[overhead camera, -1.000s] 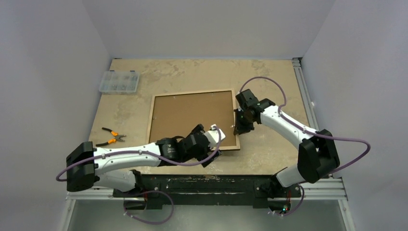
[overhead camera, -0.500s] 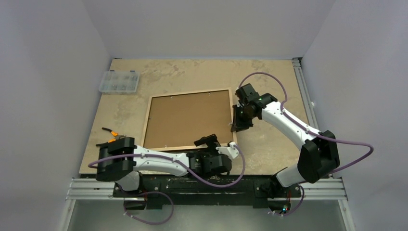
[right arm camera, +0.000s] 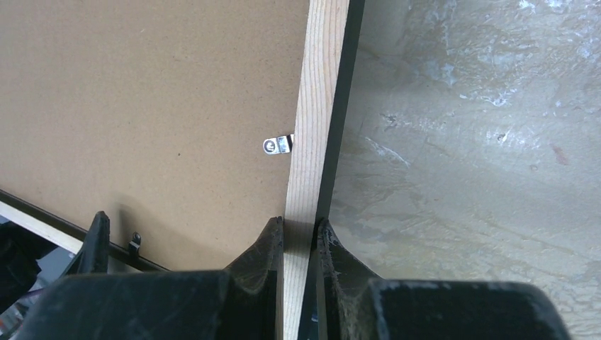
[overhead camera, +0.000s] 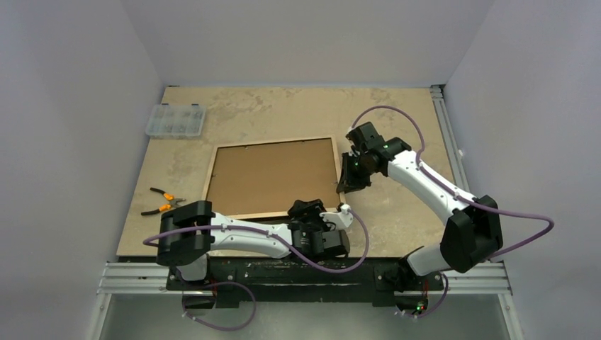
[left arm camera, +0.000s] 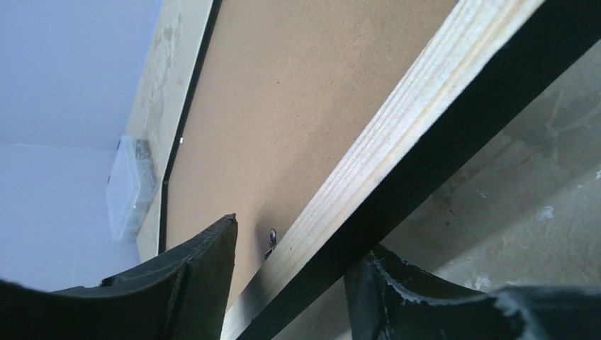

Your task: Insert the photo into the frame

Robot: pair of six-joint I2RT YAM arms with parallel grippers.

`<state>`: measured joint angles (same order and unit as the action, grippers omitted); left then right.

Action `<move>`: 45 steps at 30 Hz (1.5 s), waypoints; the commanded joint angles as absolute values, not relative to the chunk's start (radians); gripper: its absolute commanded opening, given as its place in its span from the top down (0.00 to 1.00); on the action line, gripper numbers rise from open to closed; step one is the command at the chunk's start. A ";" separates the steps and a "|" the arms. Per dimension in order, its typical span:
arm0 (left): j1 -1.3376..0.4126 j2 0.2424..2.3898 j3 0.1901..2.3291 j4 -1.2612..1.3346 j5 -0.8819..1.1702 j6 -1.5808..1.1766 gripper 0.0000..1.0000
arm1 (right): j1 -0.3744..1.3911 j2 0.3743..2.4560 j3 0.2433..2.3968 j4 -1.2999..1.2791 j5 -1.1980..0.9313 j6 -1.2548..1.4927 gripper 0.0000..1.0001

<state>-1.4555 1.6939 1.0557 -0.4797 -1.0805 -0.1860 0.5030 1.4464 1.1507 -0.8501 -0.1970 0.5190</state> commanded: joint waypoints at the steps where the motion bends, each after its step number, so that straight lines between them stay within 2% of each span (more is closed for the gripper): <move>1: -1.437 1.703 1.109 -0.560 -1.177 -0.225 0.51 | 0.509 1.389 1.183 -0.843 -0.298 0.518 1.00; 4: -1.436 1.704 1.124 -0.591 -1.175 -0.232 0.61 | 0.509 1.382 1.191 -0.837 -0.298 0.522 1.00; 6: -1.436 1.698 1.131 -0.611 -1.177 -0.235 0.67 | 0.508 1.372 1.201 -0.830 -0.295 0.522 0.83; 7: -1.436 1.689 1.135 -0.622 -1.181 -0.236 0.70 | 0.508 1.361 1.208 -0.825 -0.292 0.522 0.72; 9: -1.436 1.671 1.140 -0.641 -1.182 -0.233 0.73 | 0.505 1.335 1.225 -0.810 -0.275 0.522 0.40; 10: -1.436 1.658 1.142 -0.649 -1.184 -0.228 0.74 | 0.503 1.317 1.234 -0.803 -0.259 0.523 0.29; 12: -1.437 1.633 1.149 -0.669 -1.185 -0.218 0.75 | 0.497 1.278 1.252 -0.788 -0.221 0.522 0.16; 14: -1.437 1.606 1.160 -0.690 -1.176 -0.205 0.78 | 0.486 1.239 1.275 -0.768 -0.188 0.504 0.09; 21: -1.438 1.471 1.187 -0.769 -1.107 -0.186 0.85 | 0.474 1.108 1.290 -0.646 -0.148 0.326 0.06; 27: -1.438 1.289 1.160 -0.796 -1.008 -0.159 0.93 | 0.474 0.872 1.098 -0.310 -0.159 0.214 0.06; 30: -1.440 1.189 1.142 -0.798 -0.940 -0.145 0.95 | 0.475 0.736 0.930 -0.074 -0.236 0.120 0.08; 33: -1.440 1.102 1.132 -0.805 -0.860 -0.131 0.97 | 0.475 0.639 0.825 0.037 -0.384 -0.028 0.07; 38: -1.440 1.003 1.131 -0.815 -0.737 -0.119 0.99 | 0.476 0.595 0.762 0.090 -0.685 -0.268 0.06; 45: -1.441 0.934 1.141 -0.832 -0.574 -0.108 1.00 | 0.485 0.704 0.858 -0.025 -0.981 -0.509 0.10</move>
